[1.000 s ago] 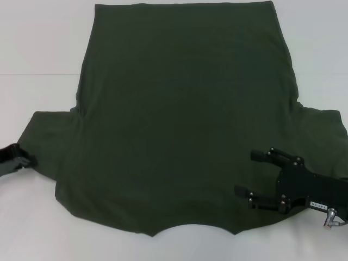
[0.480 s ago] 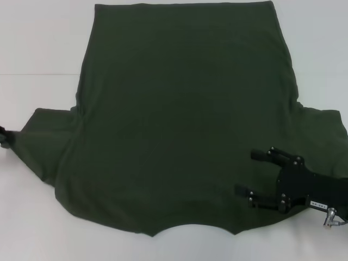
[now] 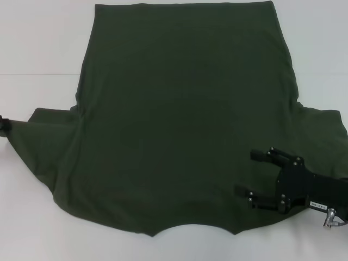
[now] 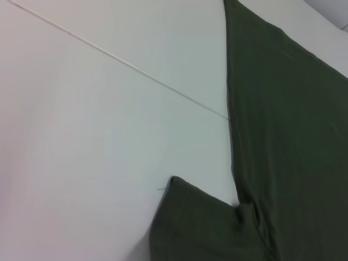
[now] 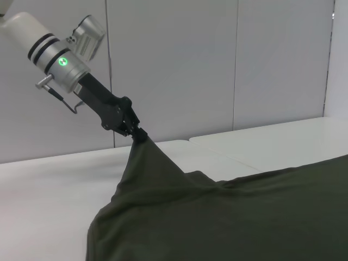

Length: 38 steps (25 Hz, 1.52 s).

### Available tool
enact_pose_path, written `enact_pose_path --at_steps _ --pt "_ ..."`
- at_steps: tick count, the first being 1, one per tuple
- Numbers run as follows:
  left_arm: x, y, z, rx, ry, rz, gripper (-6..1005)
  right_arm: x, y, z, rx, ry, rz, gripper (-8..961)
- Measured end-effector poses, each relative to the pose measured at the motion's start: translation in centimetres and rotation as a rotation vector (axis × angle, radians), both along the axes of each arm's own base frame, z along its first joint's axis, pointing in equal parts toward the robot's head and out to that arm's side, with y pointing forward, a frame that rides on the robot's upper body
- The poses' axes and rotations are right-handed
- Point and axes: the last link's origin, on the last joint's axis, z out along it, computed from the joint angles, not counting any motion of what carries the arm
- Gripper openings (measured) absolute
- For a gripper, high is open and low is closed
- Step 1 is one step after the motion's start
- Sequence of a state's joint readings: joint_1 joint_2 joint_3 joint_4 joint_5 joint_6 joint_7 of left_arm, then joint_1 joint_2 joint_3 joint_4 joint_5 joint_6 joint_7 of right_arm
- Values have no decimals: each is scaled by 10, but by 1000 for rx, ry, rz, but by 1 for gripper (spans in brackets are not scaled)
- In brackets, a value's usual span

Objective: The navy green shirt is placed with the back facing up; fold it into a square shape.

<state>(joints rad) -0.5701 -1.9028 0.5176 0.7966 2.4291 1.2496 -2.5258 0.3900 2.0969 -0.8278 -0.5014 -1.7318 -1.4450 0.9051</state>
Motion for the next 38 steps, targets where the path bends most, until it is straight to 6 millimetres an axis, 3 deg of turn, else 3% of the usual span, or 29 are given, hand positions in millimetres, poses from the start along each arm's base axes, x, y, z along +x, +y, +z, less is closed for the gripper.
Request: enact_pose_path --at_steps 6,12,17,23,29,38 --pt "15 6 -4 -28 -10 -44 34 1 -2 -2 -6 4 -4 941" --pt "60 26 -16 -81 43 -171 34 1 -2 -2 -5 3 -2 940" --pt "99 39 -38 -164 73 -267 34 1 -3 -3 -8 6 -5 940" --pt "124 38 -71 -273 110 -343 34 2 -5 -4 -12 9 -12 941" --pt "126 33 -92 -330 142 -359 33 3 -5 -4 -11 8 -13 940" --pt "112 30 -88 -330 184 -325 34 3 -4 -3 -10 7 -11 941"
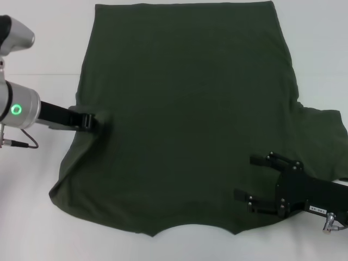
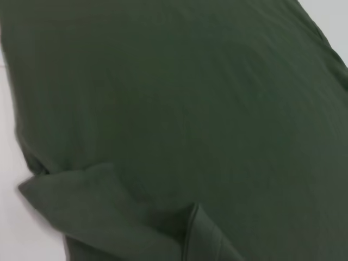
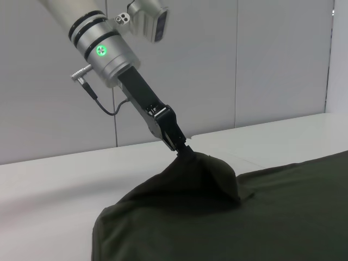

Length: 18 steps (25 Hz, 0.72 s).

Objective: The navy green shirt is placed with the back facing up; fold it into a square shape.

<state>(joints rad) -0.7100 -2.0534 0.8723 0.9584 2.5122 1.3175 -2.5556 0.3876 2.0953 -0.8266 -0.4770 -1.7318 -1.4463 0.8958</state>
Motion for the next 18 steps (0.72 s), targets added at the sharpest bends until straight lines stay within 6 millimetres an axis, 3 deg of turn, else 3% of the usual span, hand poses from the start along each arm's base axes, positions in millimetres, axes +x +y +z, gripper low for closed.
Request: enact_pose_path --at_steps 18 --pt "15 -7 -37 -46 -31 -39 37 0 2 1 8 -3 -4 941"
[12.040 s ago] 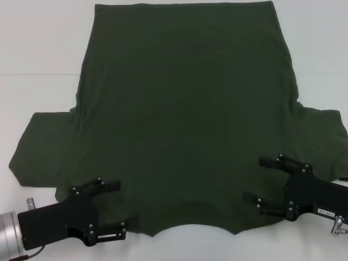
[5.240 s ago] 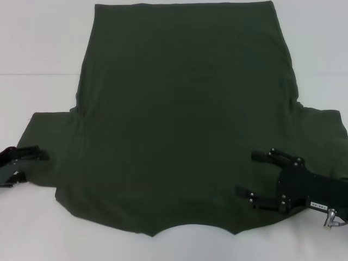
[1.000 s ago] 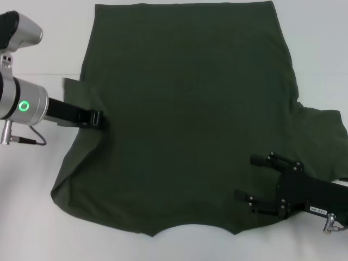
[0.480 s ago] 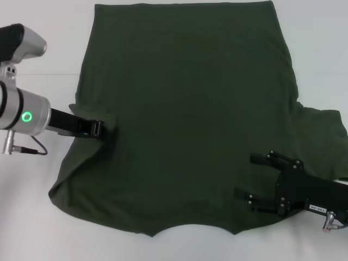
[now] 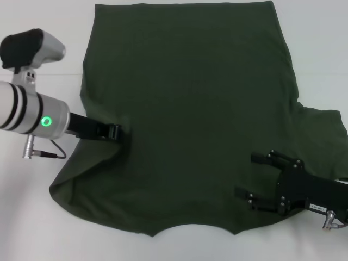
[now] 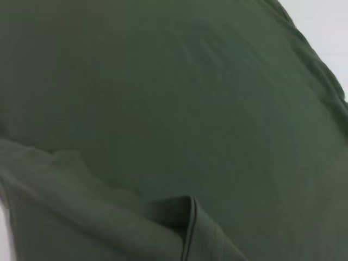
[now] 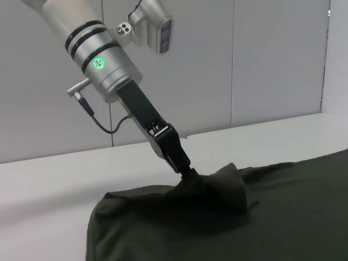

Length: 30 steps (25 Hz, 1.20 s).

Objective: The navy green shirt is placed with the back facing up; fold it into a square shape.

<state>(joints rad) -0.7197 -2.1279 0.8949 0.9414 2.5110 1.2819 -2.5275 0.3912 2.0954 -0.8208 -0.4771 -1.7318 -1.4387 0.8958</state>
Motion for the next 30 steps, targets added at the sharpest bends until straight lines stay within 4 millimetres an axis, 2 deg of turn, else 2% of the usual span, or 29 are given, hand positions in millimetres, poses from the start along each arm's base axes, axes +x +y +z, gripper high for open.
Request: enact_pose_path --at_steps 11,21,27,30 --pt "-19 -6 -7 -17 21 22 39 0 0 0 1 0 -2 940" --pt "-20 -15 -12 -68 13 -22 48 0 -1 -1 -1 3 -4 941" --pt "-19 -18 -10 -72 -29 -19 185 1 -1 -1 -1 2 -4 940" --pt "-22 -19 -7 -58 -49 -6 311 1 -1 -1 -1 2 -5 940"
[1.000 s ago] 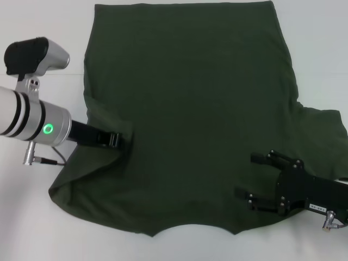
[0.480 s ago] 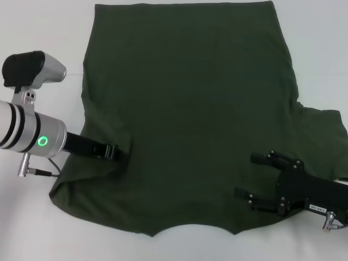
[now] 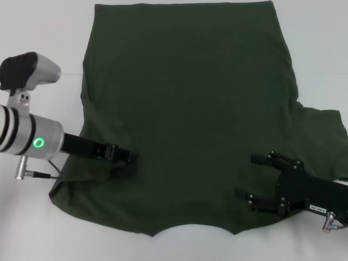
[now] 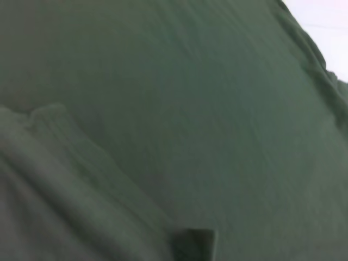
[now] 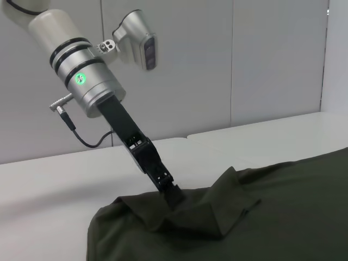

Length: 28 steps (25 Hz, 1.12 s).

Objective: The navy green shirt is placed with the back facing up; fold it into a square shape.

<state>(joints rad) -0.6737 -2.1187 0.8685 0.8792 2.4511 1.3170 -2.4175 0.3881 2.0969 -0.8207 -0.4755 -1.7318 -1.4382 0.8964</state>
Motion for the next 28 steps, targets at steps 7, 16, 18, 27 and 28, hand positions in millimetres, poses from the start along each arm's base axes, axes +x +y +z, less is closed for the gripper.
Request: enact_pose_path --at_steps 7,16,18,27,28 --pt "-7 3 11 85 -63 -16 600 0 1 1 0 -3 3 941" --pt "-10 2 -7 114 -59 -71 866 -1 2 0 0 -4 4 940" --pt "-10 1 -10 118 -54 -80 866 -1 2 0 0 -5 4 941" --pt "-9 -7 -21 51 -74 -85 867 0 2 0 1 -5 3 940" --pt "-8 -8 -22 37 -80 -88 866 -1 2 0 1 -5 3 940"
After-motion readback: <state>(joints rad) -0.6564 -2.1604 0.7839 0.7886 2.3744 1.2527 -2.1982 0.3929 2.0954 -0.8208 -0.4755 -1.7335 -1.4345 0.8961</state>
